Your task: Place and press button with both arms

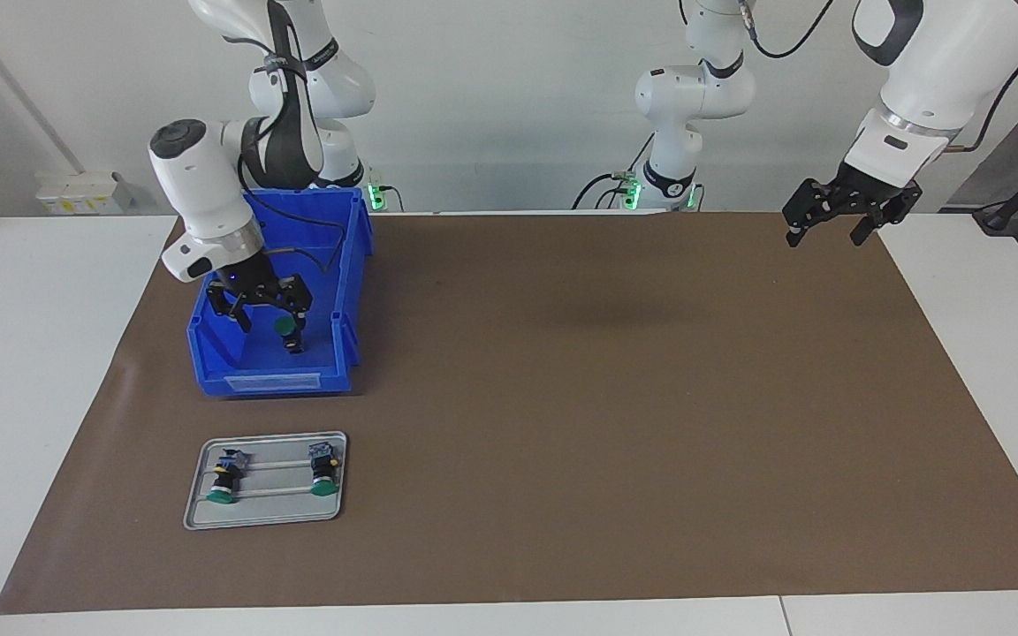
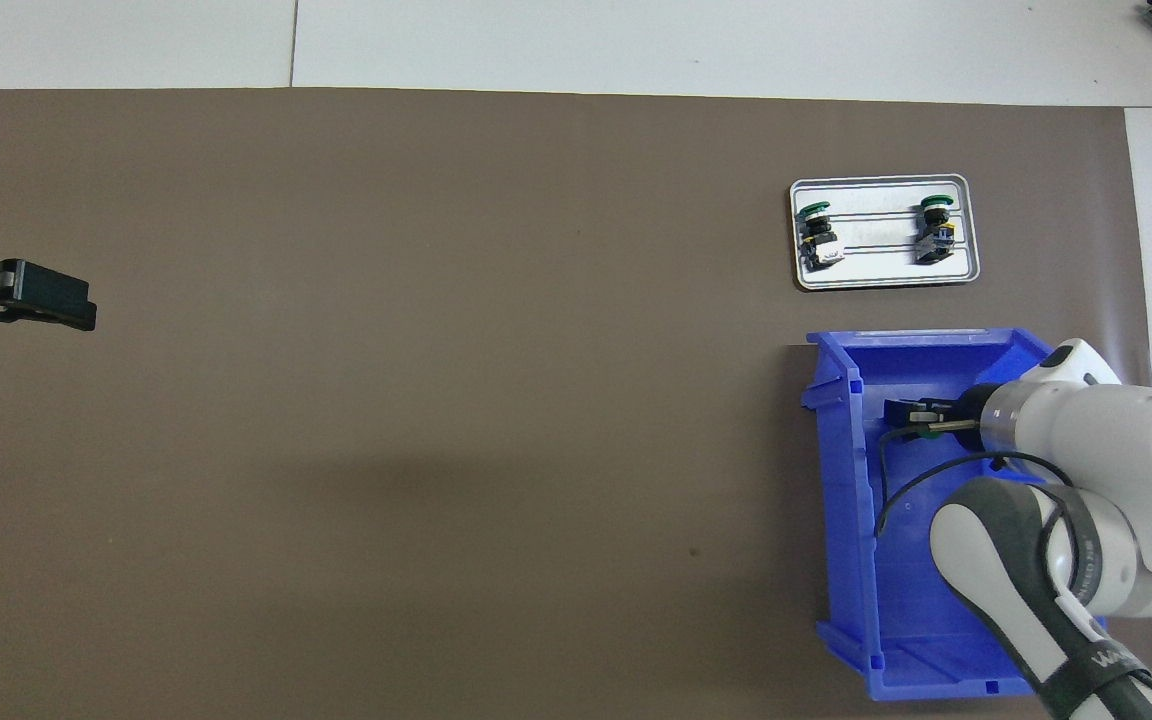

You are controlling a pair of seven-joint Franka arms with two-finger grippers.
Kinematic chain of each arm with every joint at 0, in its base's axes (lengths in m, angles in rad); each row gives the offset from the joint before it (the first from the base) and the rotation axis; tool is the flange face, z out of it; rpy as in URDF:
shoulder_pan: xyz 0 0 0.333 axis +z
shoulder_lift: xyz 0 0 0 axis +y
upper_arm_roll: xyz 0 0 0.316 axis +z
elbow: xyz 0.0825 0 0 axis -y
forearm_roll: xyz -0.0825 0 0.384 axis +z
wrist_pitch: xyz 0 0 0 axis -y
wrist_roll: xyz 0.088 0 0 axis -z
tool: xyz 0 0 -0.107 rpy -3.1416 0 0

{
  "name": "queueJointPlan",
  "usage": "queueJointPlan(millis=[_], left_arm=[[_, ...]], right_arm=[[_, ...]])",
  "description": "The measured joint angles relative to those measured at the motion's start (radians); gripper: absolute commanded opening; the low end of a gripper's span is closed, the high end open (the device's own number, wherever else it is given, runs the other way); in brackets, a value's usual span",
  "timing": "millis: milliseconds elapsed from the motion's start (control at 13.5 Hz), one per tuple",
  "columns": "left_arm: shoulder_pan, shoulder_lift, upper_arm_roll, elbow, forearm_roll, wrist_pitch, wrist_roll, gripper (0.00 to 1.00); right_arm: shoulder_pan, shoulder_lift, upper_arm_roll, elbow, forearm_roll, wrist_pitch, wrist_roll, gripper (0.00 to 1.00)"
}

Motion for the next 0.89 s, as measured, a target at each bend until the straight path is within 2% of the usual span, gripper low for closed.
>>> queueJointPlan(millis=[222,444,741,889], left_arm=[[0.000,0.000,0.000,0.000,0.000,0.000,0.000,1.00],[0.000,0.000,0.000,0.000,0.000,0.000,0.000,1.00],[0.000,0.000,0.000,0.000,0.000,0.000,0.000,1.00],[0.000,0.000,0.000,0.000,0.000,0.000,0.000,1.00]], right_arm=[[-0.001,-0.007,-0.005,0.216,-0.039,-0.219,0.006,1.00],[0.001,0.000,-0.004,0.389,-0.076,-0.425,0.055,1.00],[0.019,0.052,0.027,0.639,-0.126,-0.698,0.178,1.00],[0.068,0.094,0.042,0.718,-0.129,-0.747,0.253,1.00]])
